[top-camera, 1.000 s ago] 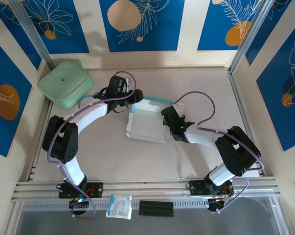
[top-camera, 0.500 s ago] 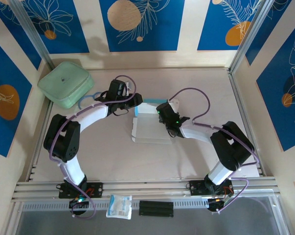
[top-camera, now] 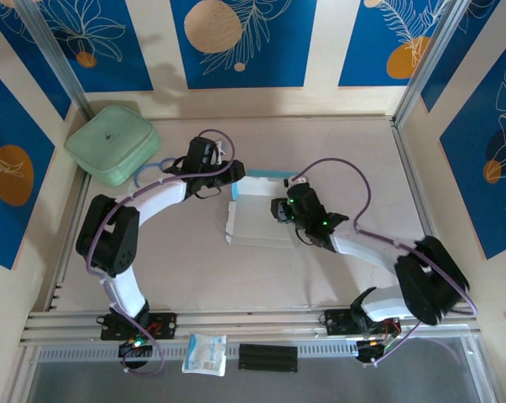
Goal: Fold the paper box
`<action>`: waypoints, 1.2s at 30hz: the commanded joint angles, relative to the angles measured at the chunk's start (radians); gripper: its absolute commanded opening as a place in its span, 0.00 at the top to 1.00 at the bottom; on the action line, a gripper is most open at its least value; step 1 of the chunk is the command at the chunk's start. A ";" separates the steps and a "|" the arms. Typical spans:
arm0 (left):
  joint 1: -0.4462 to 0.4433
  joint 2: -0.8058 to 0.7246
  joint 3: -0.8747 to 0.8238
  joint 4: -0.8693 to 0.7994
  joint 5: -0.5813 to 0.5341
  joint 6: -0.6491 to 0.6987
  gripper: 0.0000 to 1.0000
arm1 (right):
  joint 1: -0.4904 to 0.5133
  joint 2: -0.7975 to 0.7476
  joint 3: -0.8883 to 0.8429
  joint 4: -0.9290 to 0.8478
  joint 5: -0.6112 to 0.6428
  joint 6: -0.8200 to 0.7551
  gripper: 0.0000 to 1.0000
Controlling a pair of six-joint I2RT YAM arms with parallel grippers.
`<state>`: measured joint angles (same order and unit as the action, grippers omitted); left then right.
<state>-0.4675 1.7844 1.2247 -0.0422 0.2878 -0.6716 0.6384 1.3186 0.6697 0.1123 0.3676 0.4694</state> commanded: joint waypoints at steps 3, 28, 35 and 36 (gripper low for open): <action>0.001 0.033 0.017 -0.027 0.001 0.037 0.51 | -0.111 -0.188 -0.023 -0.047 -0.186 -0.086 0.66; -0.012 0.025 0.029 -0.050 -0.027 0.049 0.51 | -0.606 0.212 0.269 -0.327 -0.717 -0.425 0.61; -0.015 0.023 0.025 -0.051 -0.030 0.050 0.51 | -0.575 0.230 0.278 -0.351 -0.749 -0.478 0.65; -0.015 0.023 0.026 -0.050 -0.030 0.050 0.51 | -0.566 0.233 0.281 -0.353 -0.753 -0.483 0.65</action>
<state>-0.4732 1.7908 1.2369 -0.0452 0.2756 -0.6456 0.0570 1.5326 0.9195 -0.2070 -0.3344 0.0315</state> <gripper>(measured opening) 0.489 0.353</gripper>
